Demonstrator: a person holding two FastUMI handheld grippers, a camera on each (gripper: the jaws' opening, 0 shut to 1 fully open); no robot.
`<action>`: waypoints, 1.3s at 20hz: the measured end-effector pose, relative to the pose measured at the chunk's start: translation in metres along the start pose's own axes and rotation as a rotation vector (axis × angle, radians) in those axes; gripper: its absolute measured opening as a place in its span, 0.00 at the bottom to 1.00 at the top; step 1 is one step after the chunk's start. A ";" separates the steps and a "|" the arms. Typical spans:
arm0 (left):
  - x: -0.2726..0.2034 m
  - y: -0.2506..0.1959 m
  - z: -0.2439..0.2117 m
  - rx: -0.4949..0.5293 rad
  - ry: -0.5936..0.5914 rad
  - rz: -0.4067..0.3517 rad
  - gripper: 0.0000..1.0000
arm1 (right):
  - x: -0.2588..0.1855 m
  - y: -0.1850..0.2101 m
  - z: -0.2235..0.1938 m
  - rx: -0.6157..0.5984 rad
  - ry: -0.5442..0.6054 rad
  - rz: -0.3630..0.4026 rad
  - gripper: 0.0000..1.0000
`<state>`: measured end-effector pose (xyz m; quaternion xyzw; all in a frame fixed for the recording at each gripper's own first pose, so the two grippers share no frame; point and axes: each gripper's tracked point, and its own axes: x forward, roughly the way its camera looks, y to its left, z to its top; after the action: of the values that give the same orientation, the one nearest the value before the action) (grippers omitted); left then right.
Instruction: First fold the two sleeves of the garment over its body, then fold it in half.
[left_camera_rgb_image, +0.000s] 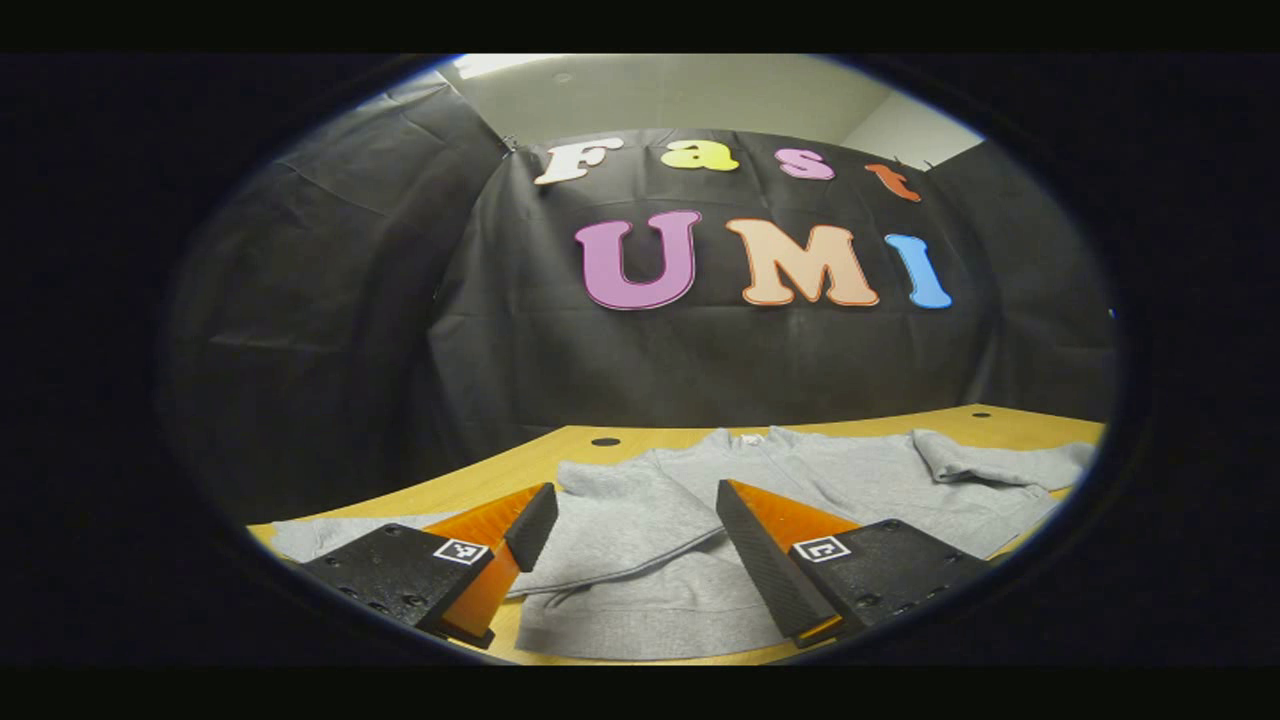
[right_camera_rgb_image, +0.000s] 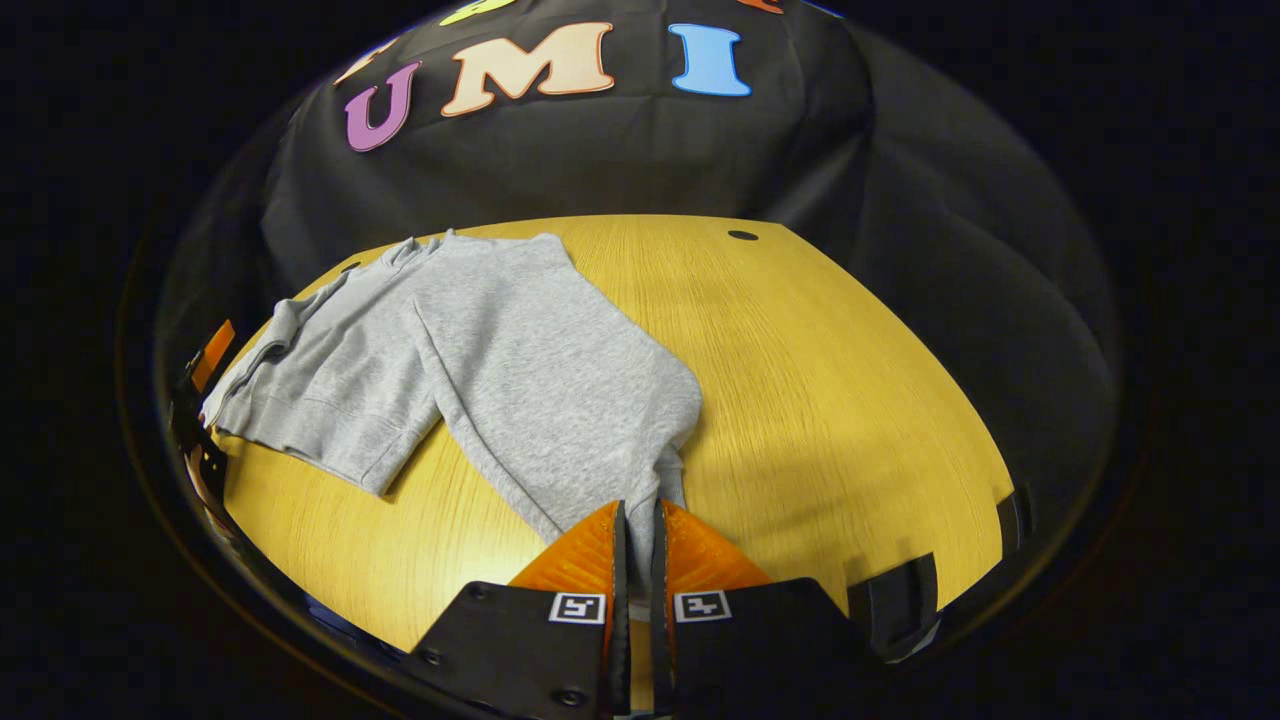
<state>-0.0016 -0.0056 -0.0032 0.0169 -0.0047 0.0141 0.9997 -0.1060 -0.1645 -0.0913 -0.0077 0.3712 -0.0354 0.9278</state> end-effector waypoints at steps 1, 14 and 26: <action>0.000 0.000 0.001 0.000 0.001 0.000 0.95 | 0.004 0.001 0.000 0.014 0.009 0.015 0.06; 0.000 -0.001 -0.001 -0.002 0.001 -0.001 0.95 | -0.018 0.078 0.146 -0.018 -0.173 0.174 0.05; 0.000 -0.002 -0.001 -0.002 0.001 -0.004 0.95 | 0.004 0.288 0.266 -0.159 -0.262 0.447 0.05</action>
<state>-0.0017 -0.0079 -0.0042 0.0158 -0.0041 0.0123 0.9998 0.0977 0.1190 0.0869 -0.0030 0.2421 0.2007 0.9493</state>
